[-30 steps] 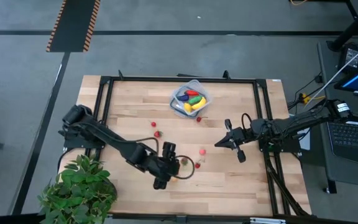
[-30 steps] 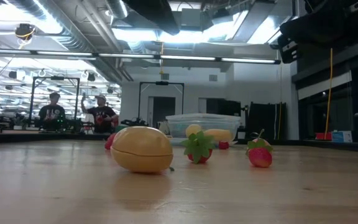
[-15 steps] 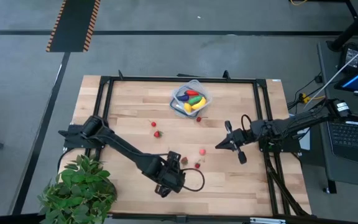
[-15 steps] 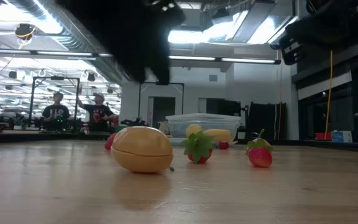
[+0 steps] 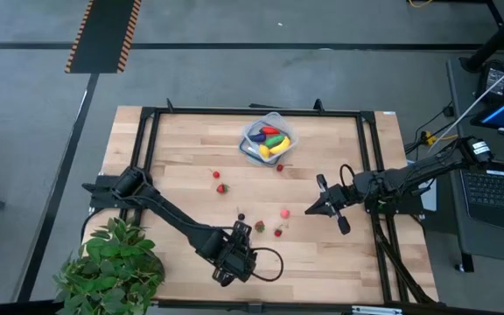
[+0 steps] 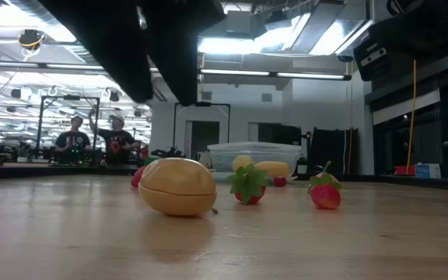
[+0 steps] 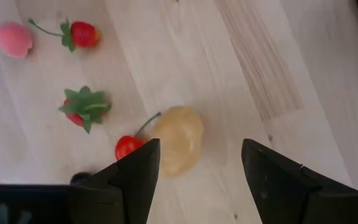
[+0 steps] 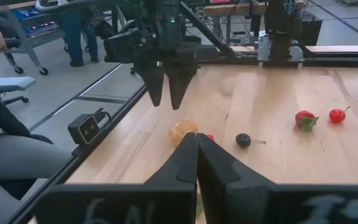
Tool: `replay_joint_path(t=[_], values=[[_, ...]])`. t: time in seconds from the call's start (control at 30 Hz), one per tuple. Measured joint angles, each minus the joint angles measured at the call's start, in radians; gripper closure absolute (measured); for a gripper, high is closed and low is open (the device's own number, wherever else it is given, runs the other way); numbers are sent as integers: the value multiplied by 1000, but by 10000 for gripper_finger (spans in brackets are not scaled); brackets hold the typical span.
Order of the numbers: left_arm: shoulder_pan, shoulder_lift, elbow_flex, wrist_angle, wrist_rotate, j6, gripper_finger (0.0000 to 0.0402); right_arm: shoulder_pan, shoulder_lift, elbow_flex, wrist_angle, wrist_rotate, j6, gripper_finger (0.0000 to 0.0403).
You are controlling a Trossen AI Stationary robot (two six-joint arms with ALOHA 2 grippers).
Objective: Pick and placing Produce into tupperware
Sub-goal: Put the brown potato into the transparent container
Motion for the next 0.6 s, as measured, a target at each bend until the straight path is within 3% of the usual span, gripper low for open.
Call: replay_joint_path(t=[0.6], values=[[31, 74, -1, 11, 27, 63, 182, 1, 1, -1, -5, 1, 3, 398]])
